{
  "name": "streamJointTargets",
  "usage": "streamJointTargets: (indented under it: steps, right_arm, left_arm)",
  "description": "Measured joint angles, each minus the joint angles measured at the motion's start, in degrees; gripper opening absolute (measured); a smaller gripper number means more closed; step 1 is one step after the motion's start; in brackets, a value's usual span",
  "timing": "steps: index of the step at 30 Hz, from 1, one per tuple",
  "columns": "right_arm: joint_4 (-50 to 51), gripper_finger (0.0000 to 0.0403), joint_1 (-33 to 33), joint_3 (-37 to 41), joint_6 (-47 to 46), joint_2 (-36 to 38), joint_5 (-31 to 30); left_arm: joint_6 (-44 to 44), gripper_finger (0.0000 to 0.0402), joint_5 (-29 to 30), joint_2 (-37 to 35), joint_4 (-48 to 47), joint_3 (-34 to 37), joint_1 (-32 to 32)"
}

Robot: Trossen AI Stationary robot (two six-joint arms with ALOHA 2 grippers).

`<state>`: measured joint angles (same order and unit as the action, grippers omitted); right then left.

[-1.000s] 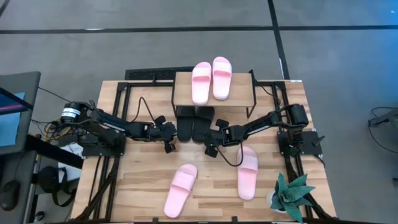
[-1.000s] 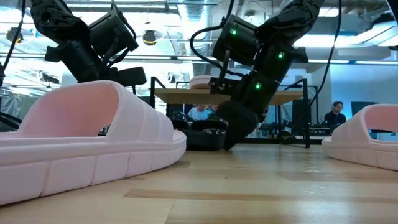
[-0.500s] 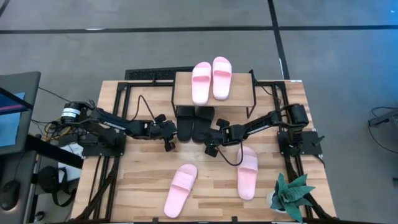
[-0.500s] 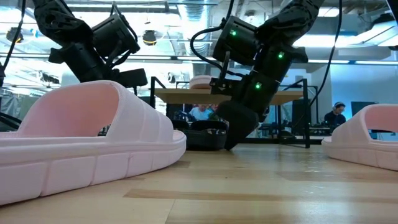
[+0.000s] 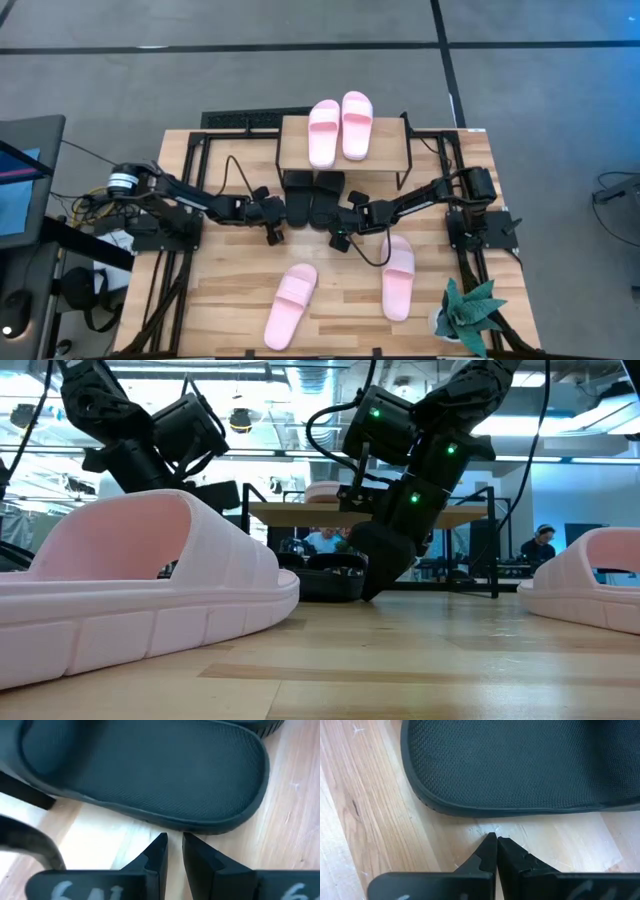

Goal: Pick and place slides into the shelf
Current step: Adjust the black slides under the shelf

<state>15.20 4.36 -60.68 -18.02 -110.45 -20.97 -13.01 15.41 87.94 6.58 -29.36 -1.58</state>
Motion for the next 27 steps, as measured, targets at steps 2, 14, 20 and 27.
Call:
streamJointTargets:
  steps: [2,14,20,27]
  right_arm:
    - [0.09,0.0001,0.0,0.02,0.0,0.0,0.04]
    - [-0.22,0.0001,-0.09,-0.04,5.16,0.0,0.17]
    - [-0.66,0.0001,-1.41,-0.13,6.55,0.0,1.57]
    - [-1.24,0.0001,-2.93,-0.18,8.59,0.0,2.08]
  left_arm:
    - [-0.05,0.0048,0.02,0.44,0.44,0.0,0.22]
    - [-0.6,0.0048,0.31,0.39,2.62,-0.07,0.32]
    - [-0.9,0.0048,1.52,0.38,3.23,-0.07,0.32]
    - [-1.44,0.0048,2.26,0.37,3.42,-0.07,-0.91]
